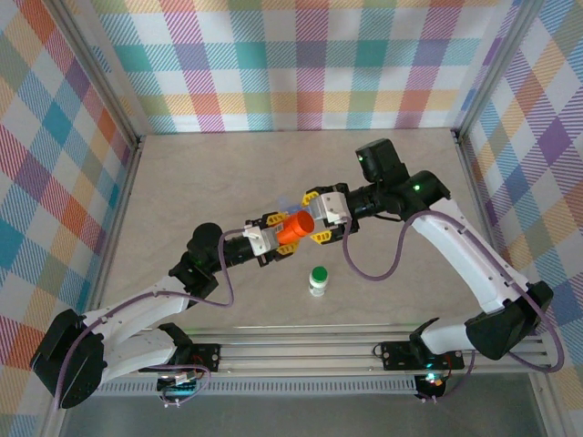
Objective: Sort the pills into containers
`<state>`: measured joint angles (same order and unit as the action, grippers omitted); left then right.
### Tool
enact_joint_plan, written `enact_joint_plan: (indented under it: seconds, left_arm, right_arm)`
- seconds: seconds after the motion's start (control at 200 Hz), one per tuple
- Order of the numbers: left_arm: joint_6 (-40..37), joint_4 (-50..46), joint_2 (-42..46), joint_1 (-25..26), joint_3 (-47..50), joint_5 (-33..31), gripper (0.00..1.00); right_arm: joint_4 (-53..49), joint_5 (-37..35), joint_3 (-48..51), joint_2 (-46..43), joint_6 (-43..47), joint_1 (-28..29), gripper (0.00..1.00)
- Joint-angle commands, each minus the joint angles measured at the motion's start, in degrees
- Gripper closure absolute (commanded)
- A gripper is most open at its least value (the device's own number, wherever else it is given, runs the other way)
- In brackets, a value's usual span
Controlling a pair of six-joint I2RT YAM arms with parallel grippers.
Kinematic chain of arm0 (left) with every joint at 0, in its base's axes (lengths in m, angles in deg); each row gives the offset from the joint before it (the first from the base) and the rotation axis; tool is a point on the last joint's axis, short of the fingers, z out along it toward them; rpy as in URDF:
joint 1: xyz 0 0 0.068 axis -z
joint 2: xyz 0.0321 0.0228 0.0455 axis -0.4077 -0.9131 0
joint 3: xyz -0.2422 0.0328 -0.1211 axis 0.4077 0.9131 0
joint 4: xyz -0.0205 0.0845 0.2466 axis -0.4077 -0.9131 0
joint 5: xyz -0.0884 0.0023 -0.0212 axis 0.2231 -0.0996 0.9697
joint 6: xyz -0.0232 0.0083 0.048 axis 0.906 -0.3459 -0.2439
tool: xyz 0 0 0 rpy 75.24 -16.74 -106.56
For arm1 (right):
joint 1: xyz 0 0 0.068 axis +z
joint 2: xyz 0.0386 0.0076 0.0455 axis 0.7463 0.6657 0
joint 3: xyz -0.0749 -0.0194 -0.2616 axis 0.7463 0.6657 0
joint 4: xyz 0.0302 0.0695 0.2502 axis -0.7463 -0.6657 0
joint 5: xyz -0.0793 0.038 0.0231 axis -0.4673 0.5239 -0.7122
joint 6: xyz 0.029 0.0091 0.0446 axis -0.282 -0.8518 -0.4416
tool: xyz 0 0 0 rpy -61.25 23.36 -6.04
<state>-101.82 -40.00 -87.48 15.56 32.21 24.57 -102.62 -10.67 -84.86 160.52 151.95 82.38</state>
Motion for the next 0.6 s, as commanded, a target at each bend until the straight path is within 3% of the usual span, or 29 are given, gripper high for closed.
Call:
enact_joint_plan:
  seconds: [0.0, 0.16, 0.335, 0.595]
  left_arm:
    - [-0.80, 0.93, -0.14, 0.46, -1.88, 1.75, 1.00]
    - [-0.71, 0.84, -0.35, 0.53, -2.10, 1.98, 1.00]
    - [-0.71, 0.69, -0.06, 0.46, -2.14, 2.00, 1.00]
    - [-0.69, 0.71, 0.17, 0.46, -2.09, 1.79, 1.00]
  right_arm:
    - [-2.85, 2.28, -2.74, 0.83, 3.04, 1.46, 0.35]
    - [-4.23, 1.37, -3.61, 2.22, 3.67, 2.50, 0.37]
    - [-7.07, 0.54, -5.58, 3.80, 4.39, 3.10, 0.45]
    - [-8.14, -0.31, -4.44, 3.60, 1.52, 3.14, 0.80]
